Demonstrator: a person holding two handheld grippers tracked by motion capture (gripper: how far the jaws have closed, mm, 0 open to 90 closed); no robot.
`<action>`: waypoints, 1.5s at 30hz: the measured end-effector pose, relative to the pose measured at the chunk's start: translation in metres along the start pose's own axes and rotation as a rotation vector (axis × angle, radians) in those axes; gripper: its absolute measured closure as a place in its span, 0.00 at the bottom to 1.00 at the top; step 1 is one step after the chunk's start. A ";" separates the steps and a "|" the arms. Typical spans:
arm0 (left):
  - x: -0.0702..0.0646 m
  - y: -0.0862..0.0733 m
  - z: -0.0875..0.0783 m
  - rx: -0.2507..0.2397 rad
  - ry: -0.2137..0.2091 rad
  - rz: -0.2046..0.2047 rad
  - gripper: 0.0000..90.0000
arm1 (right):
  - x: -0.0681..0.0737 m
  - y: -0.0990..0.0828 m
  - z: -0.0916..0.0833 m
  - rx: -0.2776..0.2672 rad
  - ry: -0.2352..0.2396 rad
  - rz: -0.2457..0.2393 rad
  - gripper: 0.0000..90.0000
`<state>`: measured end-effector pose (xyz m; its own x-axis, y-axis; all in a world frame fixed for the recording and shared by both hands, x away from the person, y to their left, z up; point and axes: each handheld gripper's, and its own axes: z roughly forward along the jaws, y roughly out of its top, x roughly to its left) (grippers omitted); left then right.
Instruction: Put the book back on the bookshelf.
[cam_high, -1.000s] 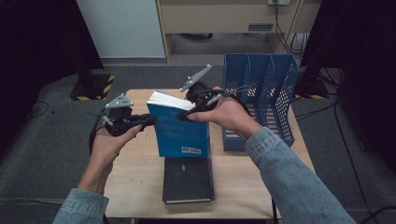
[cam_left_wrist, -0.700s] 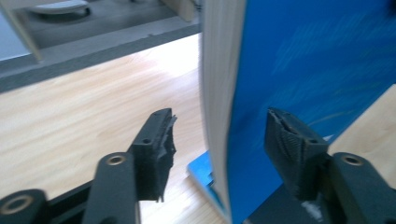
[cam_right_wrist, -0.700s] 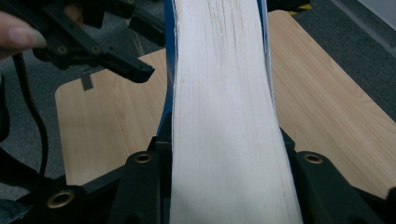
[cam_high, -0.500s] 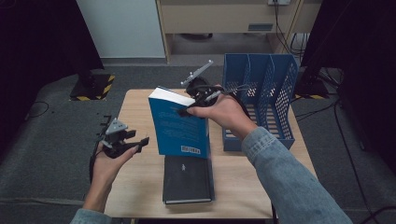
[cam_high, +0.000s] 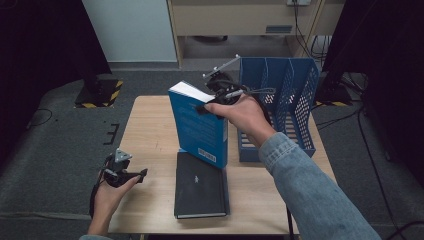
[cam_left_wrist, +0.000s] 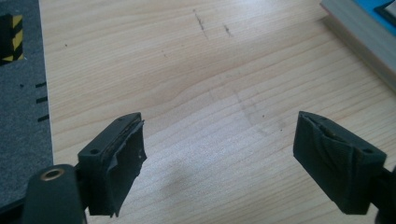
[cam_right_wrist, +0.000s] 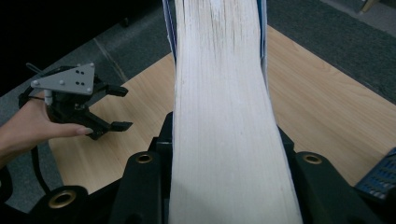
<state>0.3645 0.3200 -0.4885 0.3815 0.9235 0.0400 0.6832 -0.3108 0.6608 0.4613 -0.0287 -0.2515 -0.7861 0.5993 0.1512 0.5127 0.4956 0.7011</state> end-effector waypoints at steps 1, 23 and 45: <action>0.001 -0.001 0.001 0.005 -0.004 -0.001 0.17 | -0.002 0.001 -0.003 -0.002 -0.008 0.010 0.67; -0.003 -0.008 0.011 0.093 0.017 0.032 0.12 | -0.058 -0.040 -0.095 -0.098 -0.107 0.146 0.67; -0.003 -0.010 0.012 0.104 0.022 0.042 0.12 | -0.106 -0.072 -0.137 -0.102 -0.237 0.265 0.67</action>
<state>0.3640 0.3173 -0.5036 0.3986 0.9134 0.0831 0.7280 -0.3702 0.5771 0.4609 -0.2137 -0.2226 -0.5227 0.8333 0.1802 0.6414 0.2450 0.7270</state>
